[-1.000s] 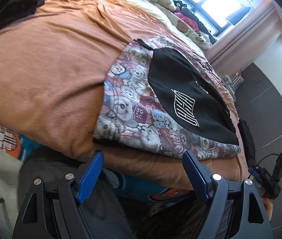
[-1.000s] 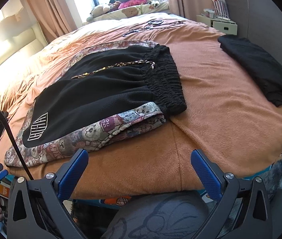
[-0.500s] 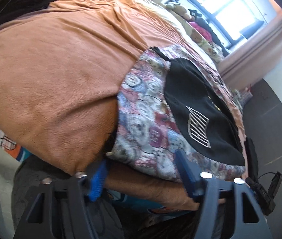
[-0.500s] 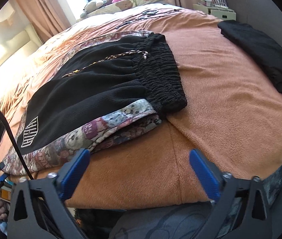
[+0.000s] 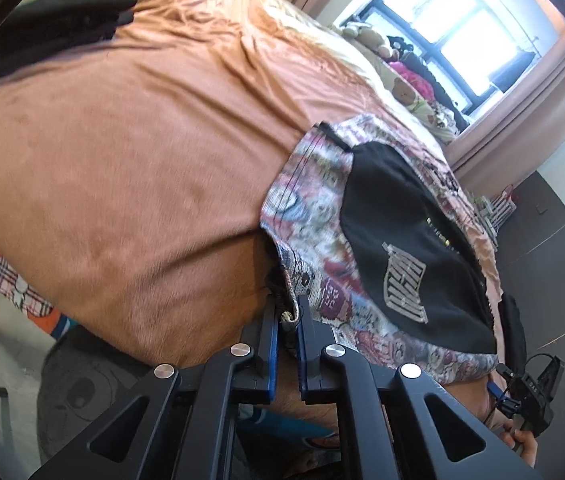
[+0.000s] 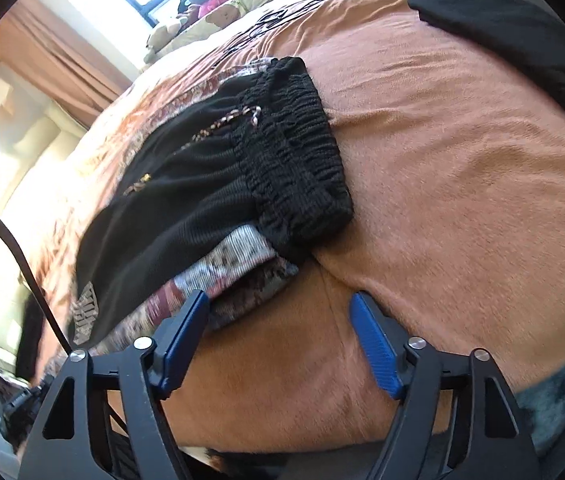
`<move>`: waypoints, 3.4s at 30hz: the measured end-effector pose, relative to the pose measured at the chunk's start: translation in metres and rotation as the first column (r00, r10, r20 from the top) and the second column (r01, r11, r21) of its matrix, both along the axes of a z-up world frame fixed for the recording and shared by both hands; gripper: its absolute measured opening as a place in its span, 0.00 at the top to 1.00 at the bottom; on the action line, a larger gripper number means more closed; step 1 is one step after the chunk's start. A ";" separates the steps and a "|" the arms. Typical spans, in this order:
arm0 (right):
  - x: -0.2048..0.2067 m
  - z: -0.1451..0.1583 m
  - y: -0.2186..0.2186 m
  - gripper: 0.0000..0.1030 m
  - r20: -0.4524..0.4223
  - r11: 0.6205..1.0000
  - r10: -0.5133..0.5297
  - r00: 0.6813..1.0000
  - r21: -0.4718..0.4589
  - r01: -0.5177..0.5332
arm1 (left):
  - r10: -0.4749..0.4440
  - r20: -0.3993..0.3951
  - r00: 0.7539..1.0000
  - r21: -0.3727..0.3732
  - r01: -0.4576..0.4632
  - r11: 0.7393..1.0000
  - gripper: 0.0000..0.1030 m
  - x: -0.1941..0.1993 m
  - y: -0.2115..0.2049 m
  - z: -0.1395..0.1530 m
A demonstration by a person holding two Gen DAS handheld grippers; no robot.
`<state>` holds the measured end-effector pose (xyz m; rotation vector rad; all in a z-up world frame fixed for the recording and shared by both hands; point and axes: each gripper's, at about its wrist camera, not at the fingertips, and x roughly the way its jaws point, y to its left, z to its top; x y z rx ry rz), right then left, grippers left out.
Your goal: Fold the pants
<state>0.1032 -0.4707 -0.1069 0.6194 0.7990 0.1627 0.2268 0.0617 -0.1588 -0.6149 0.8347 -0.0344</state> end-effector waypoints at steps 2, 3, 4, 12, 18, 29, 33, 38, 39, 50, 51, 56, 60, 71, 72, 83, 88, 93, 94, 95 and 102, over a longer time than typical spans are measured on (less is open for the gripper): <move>0.009 -0.002 -0.003 0.38 0.002 1.000 0.004 1.000 0.030 -0.004 | 0.005 0.017 1.000 0.006 -0.005 1.000 0.93 0.002 0.001 0.008; 0.014 -0.004 -0.005 0.40 -0.002 0.999 0.004 1.000 0.043 -0.004 | 0.005 0.026 1.000 0.008 -0.005 1.000 0.93 0.002 0.001 0.012; 0.020 -0.006 -0.005 0.45 -0.007 0.999 0.003 1.000 0.054 -0.003 | 0.005 0.032 0.999 0.011 -0.006 1.000 0.93 0.002 0.000 0.016; 0.031 -0.001 -0.012 0.87 0.039 0.993 -0.001 0.999 0.121 -0.004 | -0.010 0.104 0.995 0.050 0.005 0.999 0.93 0.016 -0.005 0.057; 0.020 0.028 -0.022 0.89 0.112 0.993 -0.030 0.993 0.117 0.017 | -0.039 0.179 0.983 0.084 0.025 0.996 0.93 0.044 -0.013 0.098; 0.046 0.048 -0.021 0.89 0.155 0.993 -0.042 0.987 0.116 0.024 | -0.076 0.261 0.962 0.130 0.043 0.991 0.93 0.118 -0.027 0.148; 0.064 0.056 -0.020 0.89 0.166 0.993 -0.045 0.985 0.115 0.026 | -0.089 0.281 0.956 0.143 0.050 0.988 0.93 0.151 -0.032 0.162; 0.093 0.065 -0.017 0.89 0.164 0.994 -0.049 0.985 0.101 0.033 | -0.108 0.288 0.951 0.162 0.063 0.985 0.94 0.196 -0.039 0.174; 0.098 0.066 -0.017 0.89 0.162 0.994 -0.048 0.986 0.102 0.032 | -0.110 0.290 0.951 0.166 0.063 0.984 0.94 0.207 -0.041 0.176; 0.168 0.069 -0.011 0.89 0.115 0.996 -0.057 0.992 0.070 0.049 | -0.140 0.237 0.961 0.182 0.098 0.978 0.94 0.323 -0.057 0.158; 0.174 0.069 -0.010 0.89 0.110 0.997 -0.057 0.992 0.065 0.050 | -0.143 0.226 0.964 0.182 0.102 0.978 0.94 0.332 -0.058 0.153; 0.203 0.067 -0.008 0.89 0.091 0.998 -0.057 0.994 0.042 0.053 | -0.157 0.163 0.974 0.199 0.123 0.972 0.94 0.381 -0.064 0.123; 0.225 0.061 -0.005 0.88 0.075 0.998 -0.062 0.995 0.014 0.061 | -0.172 0.110 0.979 0.209 0.146 0.967 0.94 0.417 -0.068 0.099; 0.236 0.072 0.006 0.22 0.152 0.997 -0.027 0.988 -0.068 0.038 | -0.215 0.002 0.977 0.368 0.200 0.908 0.46 0.463 -0.082 0.061; 0.235 0.074 0.007 0.22 0.146 0.995 -0.011 0.989 -0.096 0.025 | -0.223 -0.001 0.975 0.378 0.207 0.903 0.45 0.461 -0.080 0.061; 0.232 0.075 0.010 0.22 0.015 0.954 0.052 0.999 -0.297 -0.045 | -0.371 -0.130 0.920 0.471 0.386 0.793 0.45 0.449 -0.078 0.027; 0.249 0.072 0.009 0.22 -0.035 0.944 0.075 0.997 -0.318 -0.082 | -0.436 -0.160 0.886 0.495 0.454 0.741 0.45 0.460 -0.088 0.012; 0.263 0.071 0.012 0.22 -0.049 0.933 0.106 0.993 -0.340 -0.117 | -0.505 -0.164 0.847 0.524 0.509 0.683 0.45 0.469 -0.105 0.002; 0.266 0.069 0.010 0.22 -0.049 0.932 0.107 0.993 -0.343 -0.117 | -0.512 -0.167 0.843 0.528 0.515 0.675 0.45 0.472 -0.108 0.000; 0.270 0.068 0.010 0.22 -0.051 0.929 0.113 0.992 -0.348 -0.124 | -0.515 -0.165 0.841 0.536 0.515 0.669 0.45 0.475 -0.110 -0.001; 0.282 0.064 0.020 0.48 -0.052 0.901 0.166 0.985 -0.397 -0.173 | -0.547 -0.165 0.820 0.561 0.535 0.632 0.55 0.496 -0.124 -0.006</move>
